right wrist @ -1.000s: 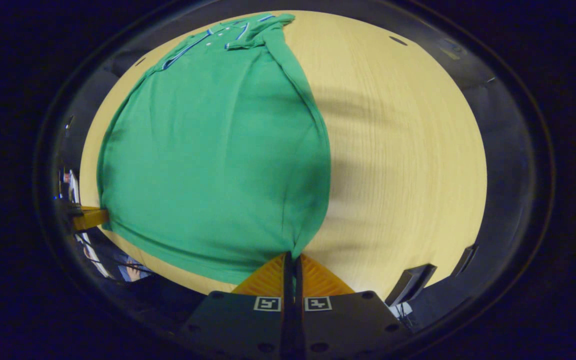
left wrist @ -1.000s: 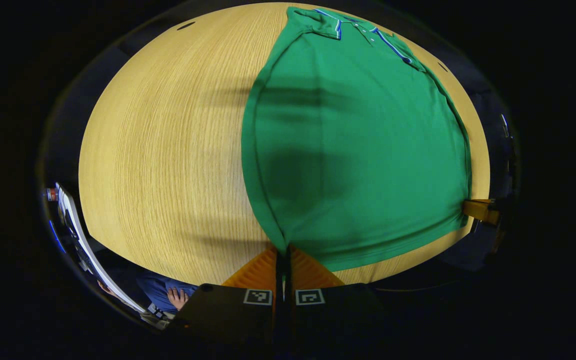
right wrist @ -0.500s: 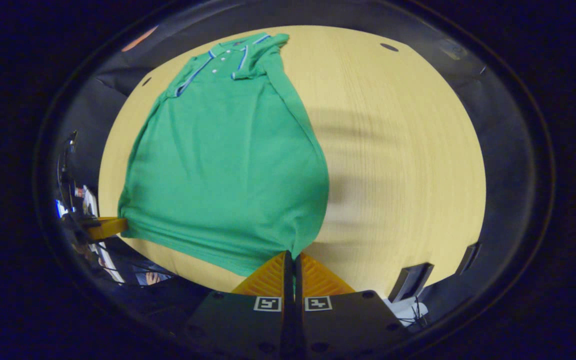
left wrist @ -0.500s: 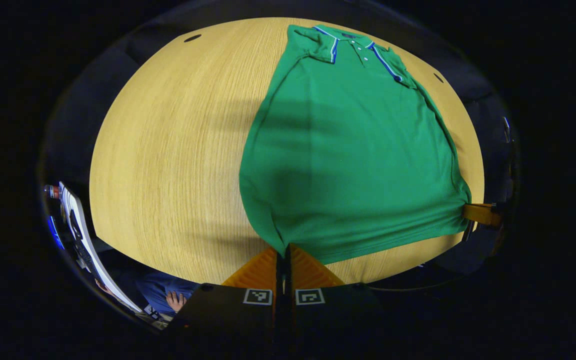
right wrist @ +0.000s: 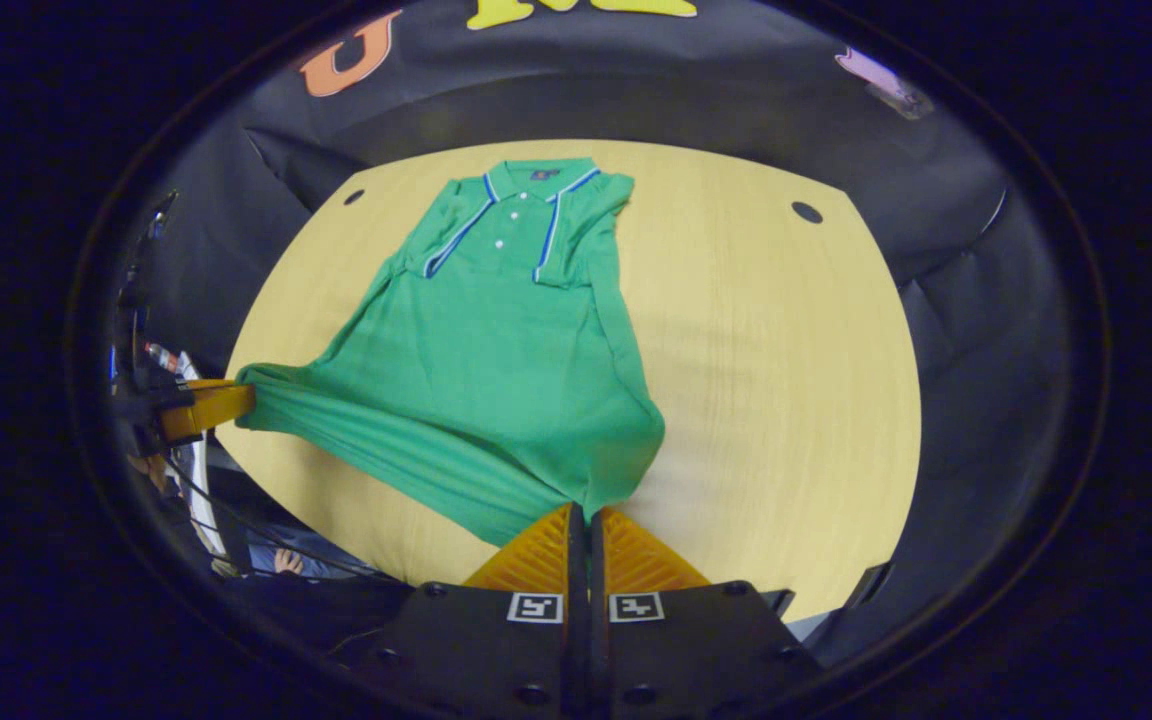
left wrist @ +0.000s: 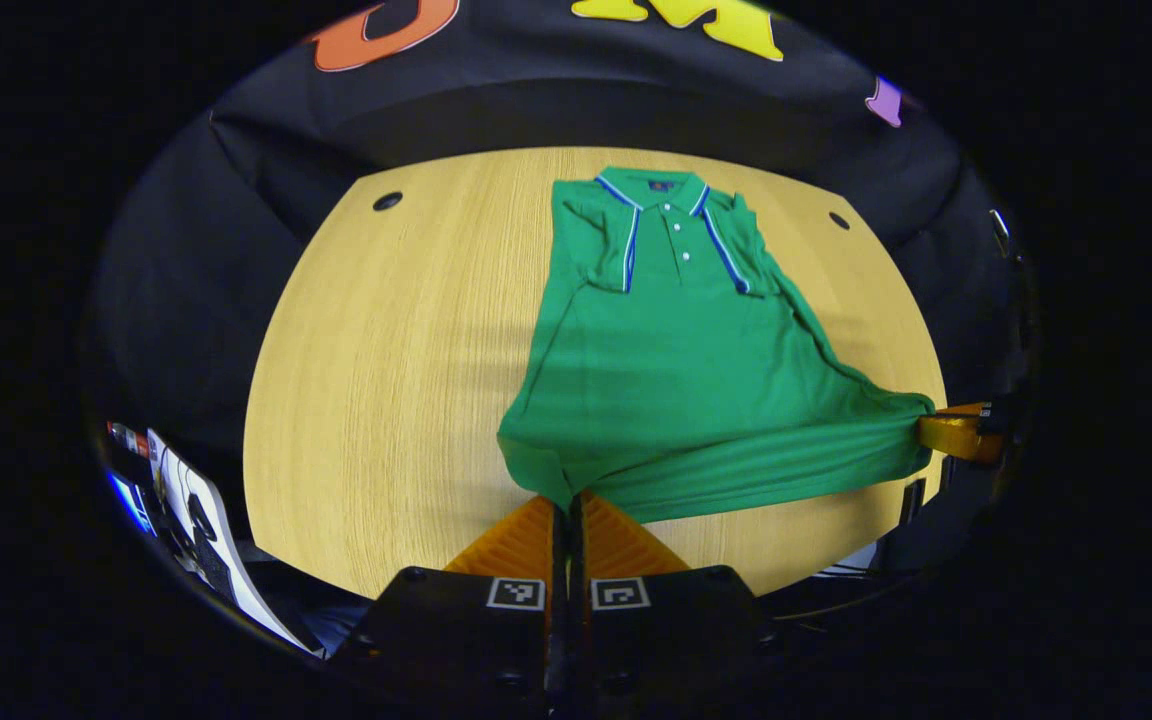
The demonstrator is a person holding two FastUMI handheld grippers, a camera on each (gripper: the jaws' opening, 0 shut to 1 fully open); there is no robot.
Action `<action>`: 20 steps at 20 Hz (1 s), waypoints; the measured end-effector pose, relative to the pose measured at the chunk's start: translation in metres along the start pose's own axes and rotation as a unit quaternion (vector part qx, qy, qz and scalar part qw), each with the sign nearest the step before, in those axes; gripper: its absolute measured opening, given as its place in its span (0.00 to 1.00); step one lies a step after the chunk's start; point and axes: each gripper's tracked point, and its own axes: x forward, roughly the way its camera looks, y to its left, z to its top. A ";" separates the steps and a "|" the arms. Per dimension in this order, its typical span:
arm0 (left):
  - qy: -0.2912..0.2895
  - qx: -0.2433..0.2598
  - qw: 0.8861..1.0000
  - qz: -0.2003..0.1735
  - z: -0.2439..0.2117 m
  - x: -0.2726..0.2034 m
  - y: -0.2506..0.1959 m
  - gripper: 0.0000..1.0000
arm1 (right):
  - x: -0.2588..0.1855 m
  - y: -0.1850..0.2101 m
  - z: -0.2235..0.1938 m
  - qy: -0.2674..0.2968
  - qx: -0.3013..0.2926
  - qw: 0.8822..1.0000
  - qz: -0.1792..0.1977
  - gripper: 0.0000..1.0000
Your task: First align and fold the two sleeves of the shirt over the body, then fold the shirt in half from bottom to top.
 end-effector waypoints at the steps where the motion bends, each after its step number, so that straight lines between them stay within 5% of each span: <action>1: -0.015 0.000 1.000 -0.001 0.014 -0.003 0.001 0.03 | -0.003 -0.002 0.011 -0.011 0.002 1.000 -0.002 0.02; 11: -0.088 -0.021 0.996 -0.003 0.107 0.020 0.011 0.03 | -0.010 -0.019 0.116 -0.101 -0.014 0.995 -0.021 0.02; 20: -0.128 -0.025 0.991 0.026 0.171 0.105 0.029 0.03 | 0.060 -0.028 0.209 -0.145 0.014 0.989 -0.016 0.02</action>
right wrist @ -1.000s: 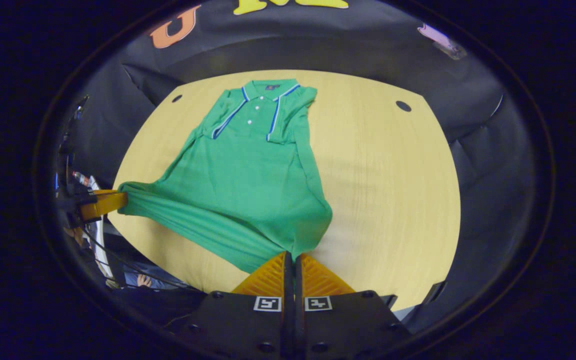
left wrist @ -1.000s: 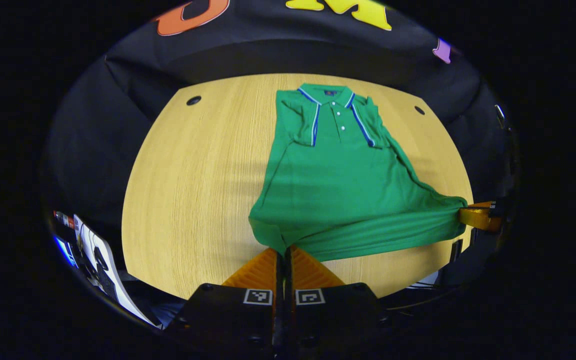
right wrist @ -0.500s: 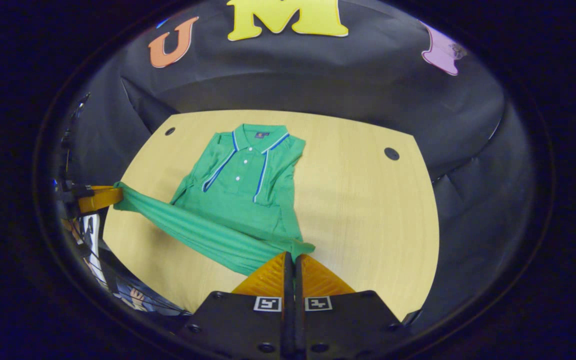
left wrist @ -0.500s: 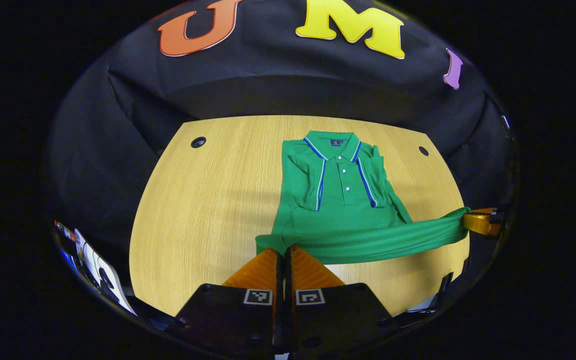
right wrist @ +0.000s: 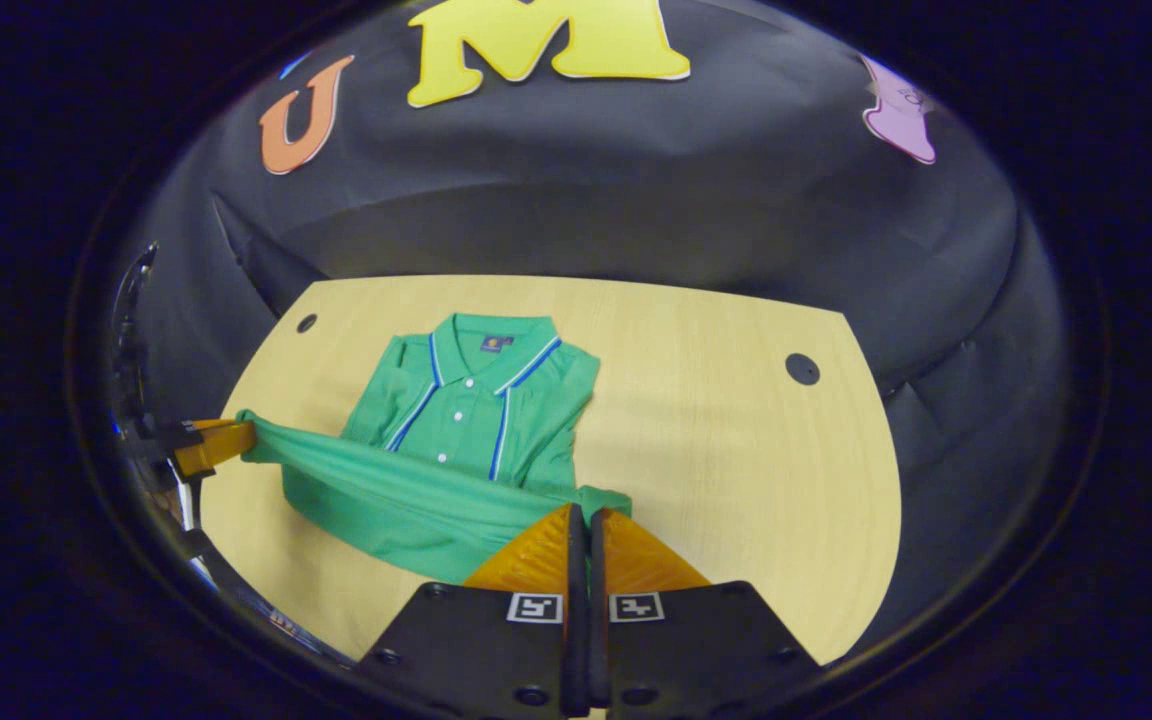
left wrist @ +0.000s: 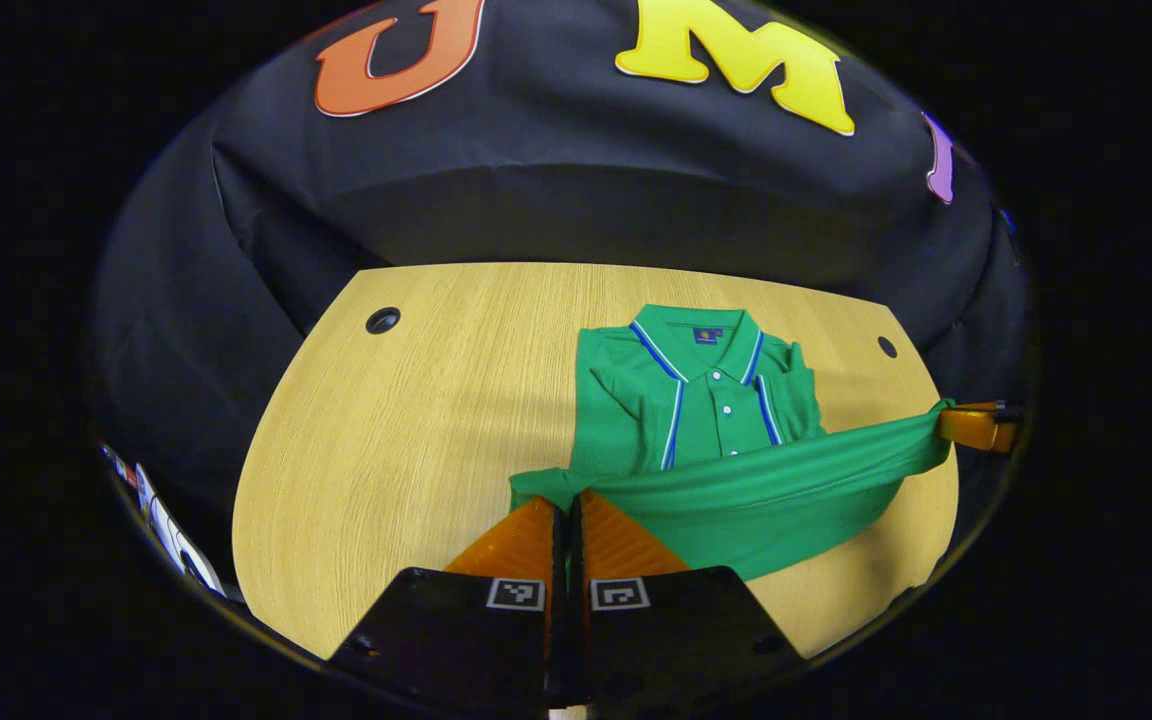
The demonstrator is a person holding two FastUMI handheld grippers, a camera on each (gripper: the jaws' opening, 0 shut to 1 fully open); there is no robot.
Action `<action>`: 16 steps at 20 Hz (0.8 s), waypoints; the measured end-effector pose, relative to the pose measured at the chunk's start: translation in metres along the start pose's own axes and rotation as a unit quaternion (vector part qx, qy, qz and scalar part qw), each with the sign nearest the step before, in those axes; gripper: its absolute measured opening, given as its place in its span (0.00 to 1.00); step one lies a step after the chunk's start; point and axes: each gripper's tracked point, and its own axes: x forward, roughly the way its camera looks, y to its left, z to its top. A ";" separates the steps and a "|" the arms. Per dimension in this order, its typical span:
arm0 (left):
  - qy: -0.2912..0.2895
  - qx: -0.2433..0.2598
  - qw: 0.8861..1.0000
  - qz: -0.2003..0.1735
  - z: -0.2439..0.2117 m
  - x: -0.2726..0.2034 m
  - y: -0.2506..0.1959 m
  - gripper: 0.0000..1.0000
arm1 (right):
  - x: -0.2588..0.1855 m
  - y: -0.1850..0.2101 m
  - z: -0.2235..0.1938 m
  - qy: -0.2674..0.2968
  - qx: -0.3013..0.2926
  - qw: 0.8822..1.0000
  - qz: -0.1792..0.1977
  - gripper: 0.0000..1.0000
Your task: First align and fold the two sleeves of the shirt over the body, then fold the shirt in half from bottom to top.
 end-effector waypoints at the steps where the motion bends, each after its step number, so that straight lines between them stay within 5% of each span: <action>1: -0.005 0.004 1.000 0.003 0.008 0.012 0.001 0.03 | 0.012 0.001 0.007 -0.004 0.003 1.000 0.001 0.02; 16: -0.050 -0.022 0.998 0.023 0.099 0.161 0.003 0.02 | 0.160 -0.014 0.107 -0.118 0.011 0.993 -0.026 0.02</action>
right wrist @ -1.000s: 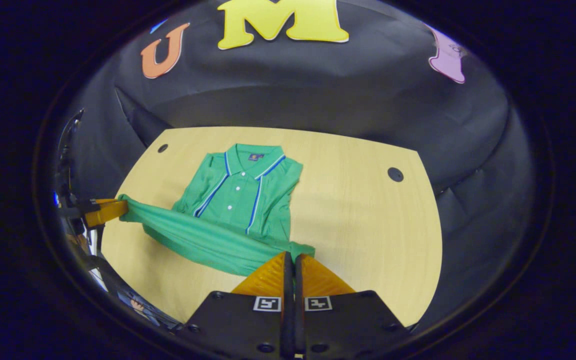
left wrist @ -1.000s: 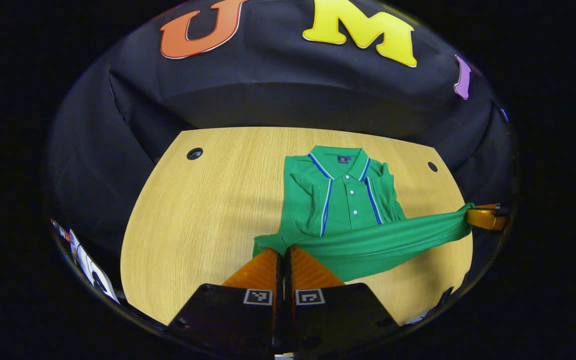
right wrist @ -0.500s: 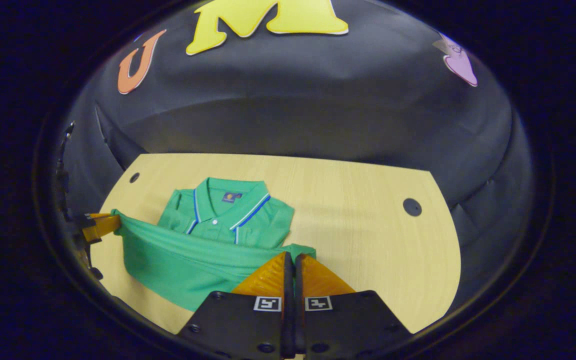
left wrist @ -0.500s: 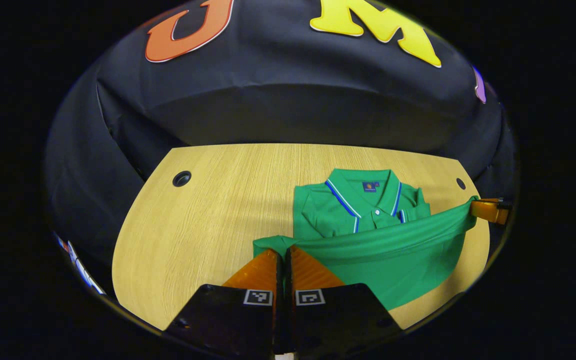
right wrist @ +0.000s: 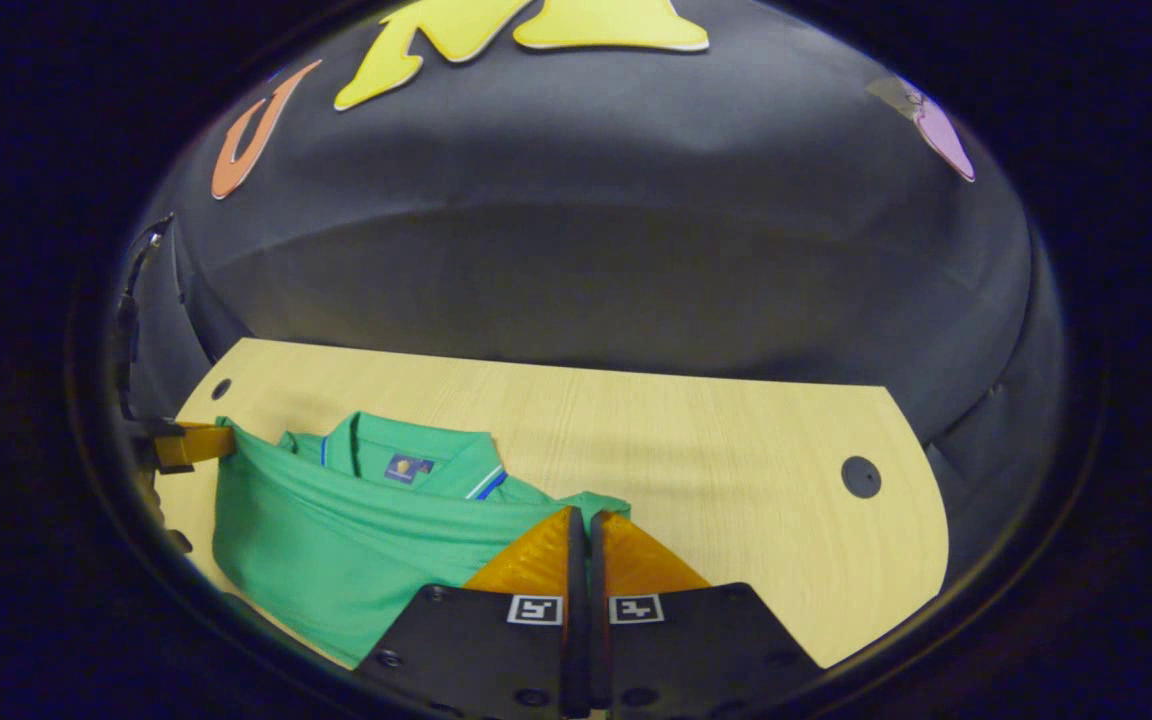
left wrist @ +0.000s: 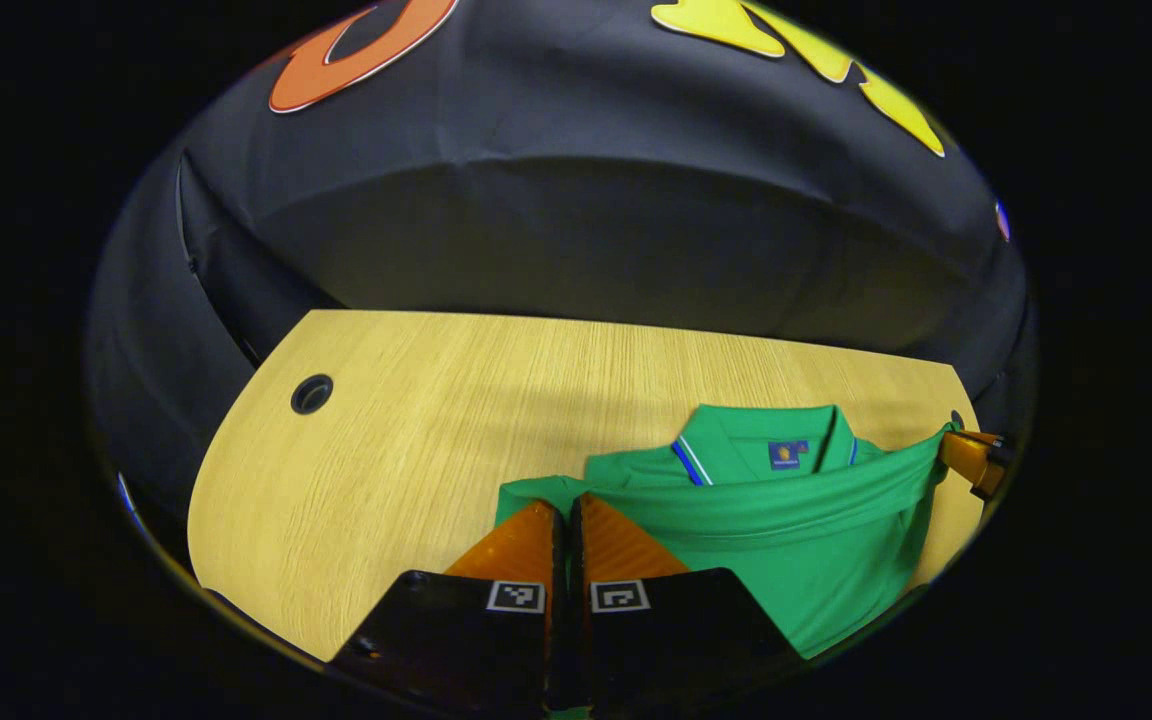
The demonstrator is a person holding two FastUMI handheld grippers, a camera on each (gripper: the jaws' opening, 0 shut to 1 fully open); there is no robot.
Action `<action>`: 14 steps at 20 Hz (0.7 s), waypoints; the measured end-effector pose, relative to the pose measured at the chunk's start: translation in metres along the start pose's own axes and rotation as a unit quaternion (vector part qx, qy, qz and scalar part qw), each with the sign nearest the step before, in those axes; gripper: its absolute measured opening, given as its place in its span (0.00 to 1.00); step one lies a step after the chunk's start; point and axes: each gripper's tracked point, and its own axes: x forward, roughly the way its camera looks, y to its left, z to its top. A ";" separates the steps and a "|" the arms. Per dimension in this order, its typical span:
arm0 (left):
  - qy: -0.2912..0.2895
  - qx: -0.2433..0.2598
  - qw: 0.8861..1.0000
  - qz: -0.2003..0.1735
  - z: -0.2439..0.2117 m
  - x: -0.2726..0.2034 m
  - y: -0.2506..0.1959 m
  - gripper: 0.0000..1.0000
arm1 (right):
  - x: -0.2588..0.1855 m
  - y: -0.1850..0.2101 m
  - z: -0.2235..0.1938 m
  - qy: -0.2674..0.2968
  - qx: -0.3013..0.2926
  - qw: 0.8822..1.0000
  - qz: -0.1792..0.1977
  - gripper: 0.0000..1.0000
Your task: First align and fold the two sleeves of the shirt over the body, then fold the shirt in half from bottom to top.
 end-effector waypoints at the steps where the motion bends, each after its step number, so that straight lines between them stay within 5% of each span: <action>1: 0.004 0.001 1.000 -0.001 0.001 0.007 0.003 0.03 | 0.005 0.000 0.003 -0.004 0.003 1.000 0.000 0.02; 7: 0.007 -0.001 1.000 0.000 -0.002 0.030 0.000 0.03 | 0.041 -0.002 -0.016 0.014 -0.016 1.000 -0.012 0.02; 8: 0.009 -0.001 1.000 -0.004 -0.004 0.032 -0.003 0.03 | 0.044 -0.002 -0.019 0.017 -0.012 1.000 -0.012 0.09; 9: 0.015 0.004 1.000 -0.003 -0.008 0.033 -0.003 0.03 | 0.044 -0.003 -0.019 0.019 -0.006 1.000 -0.012 0.02; 13: 0.025 0.018 0.999 -0.021 -0.014 0.035 -0.009 0.06 | 0.042 -0.011 -0.015 0.014 -0.003 1.000 -0.023 0.04; 14: 0.022 0.013 0.999 -0.023 -0.012 0.034 -0.010 0.10 | 0.038 -0.010 -0.013 0.012 0.004 1.000 -0.018 0.16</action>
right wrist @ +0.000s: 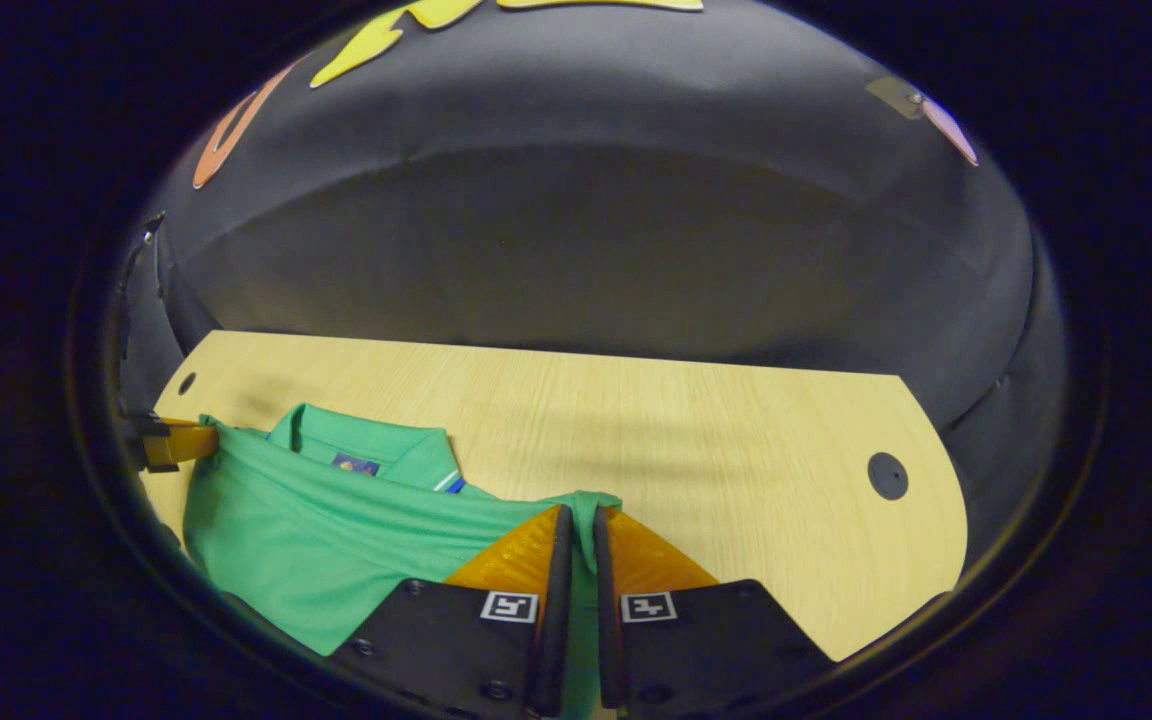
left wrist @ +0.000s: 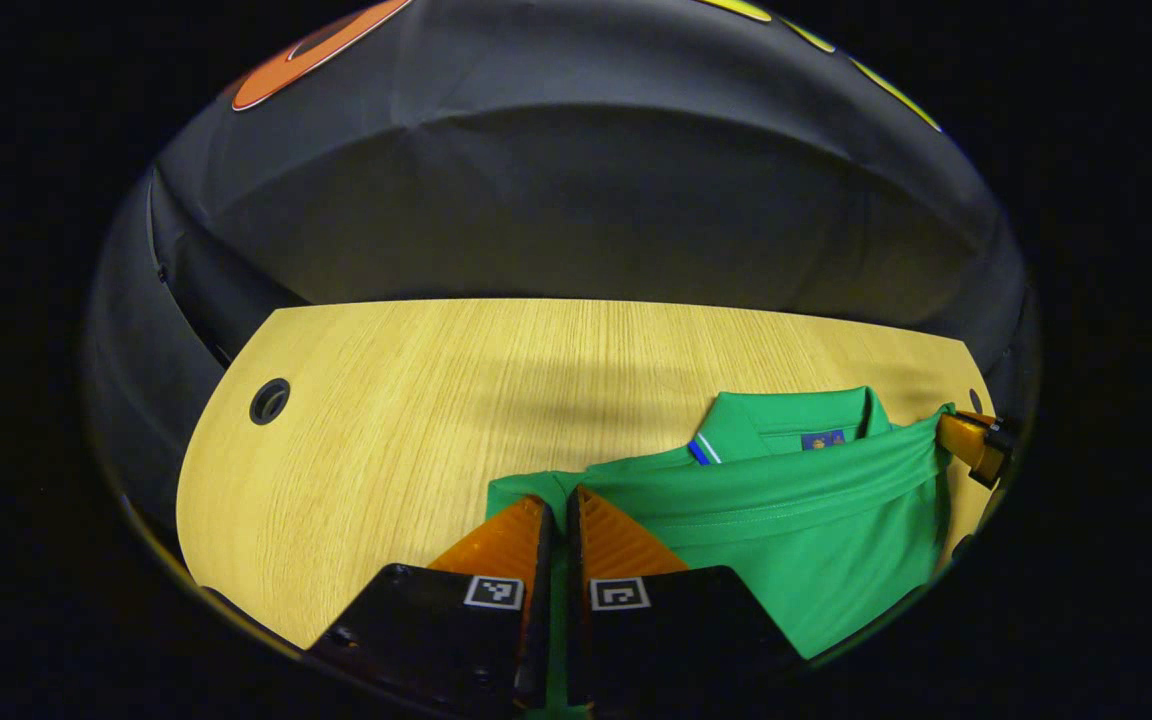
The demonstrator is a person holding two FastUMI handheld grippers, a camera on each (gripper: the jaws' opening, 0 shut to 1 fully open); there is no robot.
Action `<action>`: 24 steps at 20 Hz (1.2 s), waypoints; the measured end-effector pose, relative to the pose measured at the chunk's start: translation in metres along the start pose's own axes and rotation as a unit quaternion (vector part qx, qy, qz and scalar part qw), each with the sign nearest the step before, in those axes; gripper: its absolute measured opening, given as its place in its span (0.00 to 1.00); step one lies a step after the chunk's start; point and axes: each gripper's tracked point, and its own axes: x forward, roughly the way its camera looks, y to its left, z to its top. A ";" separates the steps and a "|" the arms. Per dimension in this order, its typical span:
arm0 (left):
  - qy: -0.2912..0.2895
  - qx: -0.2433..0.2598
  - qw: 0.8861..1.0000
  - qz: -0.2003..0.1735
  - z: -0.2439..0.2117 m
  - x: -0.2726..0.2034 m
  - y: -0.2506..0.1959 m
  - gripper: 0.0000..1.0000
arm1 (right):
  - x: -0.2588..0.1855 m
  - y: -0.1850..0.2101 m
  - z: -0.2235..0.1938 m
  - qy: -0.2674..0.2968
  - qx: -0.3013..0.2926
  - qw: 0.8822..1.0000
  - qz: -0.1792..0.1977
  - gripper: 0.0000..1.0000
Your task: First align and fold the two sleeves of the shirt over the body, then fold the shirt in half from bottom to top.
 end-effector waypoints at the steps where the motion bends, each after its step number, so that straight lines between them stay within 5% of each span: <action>1: -0.003 -0.006 1.000 -0.005 0.000 0.001 -0.002 0.11 | 0.000 -0.004 0.002 -0.001 0.004 1.000 -0.005 0.14; 2: -0.004 -0.010 1.000 -0.008 0.002 -0.003 -0.004 0.15 | -0.004 -0.007 0.004 -0.003 0.007 1.000 -0.008 0.27; 4: -0.007 -0.014 1.000 0.008 0.002 -0.009 0.005 0.60 | -0.006 -0.009 0.004 -0.007 0.008 1.000 -0.015 0.53; 6: -0.007 -0.019 1.000 0.016 0.003 -0.017 0.007 0.75 | -0.013 -0.013 0.006 -0.009 -0.003 1.000 -0.022 0.80; 7: -0.007 -0.020 1.000 0.018 0.003 -0.019 0.007 0.78 | -0.019 -0.014 0.007 -0.010 -0.010 1.000 -0.023 0.76; 8: -0.008 -0.018 1.000 0.017 0.005 -0.025 0.007 0.80 | -0.026 -0.014 0.010 -0.013 -0.015 1.000 -0.021 0.86; 13: -0.056 -0.012 0.998 0.028 0.032 -0.096 0.013 0.85 | -0.097 -0.006 0.036 -0.050 -0.011 0.999 -0.019 0.93; 19: -0.156 -0.021 0.987 0.033 0.072 -0.223 0.024 0.87 | -0.235 0.008 0.084 -0.143 0.001 0.989 -0.027 0.96; 21: -0.196 -0.016 0.980 0.033 0.083 -0.266 0.025 0.98 | -0.282 0.016 0.094 -0.173 -0.004 0.984 -0.028 0.96; 24: -0.250 -0.002 0.968 0.029 0.095 -0.330 0.026 0.99 | -0.347 0.032 0.100 -0.210 -0.003 0.977 -0.019 0.95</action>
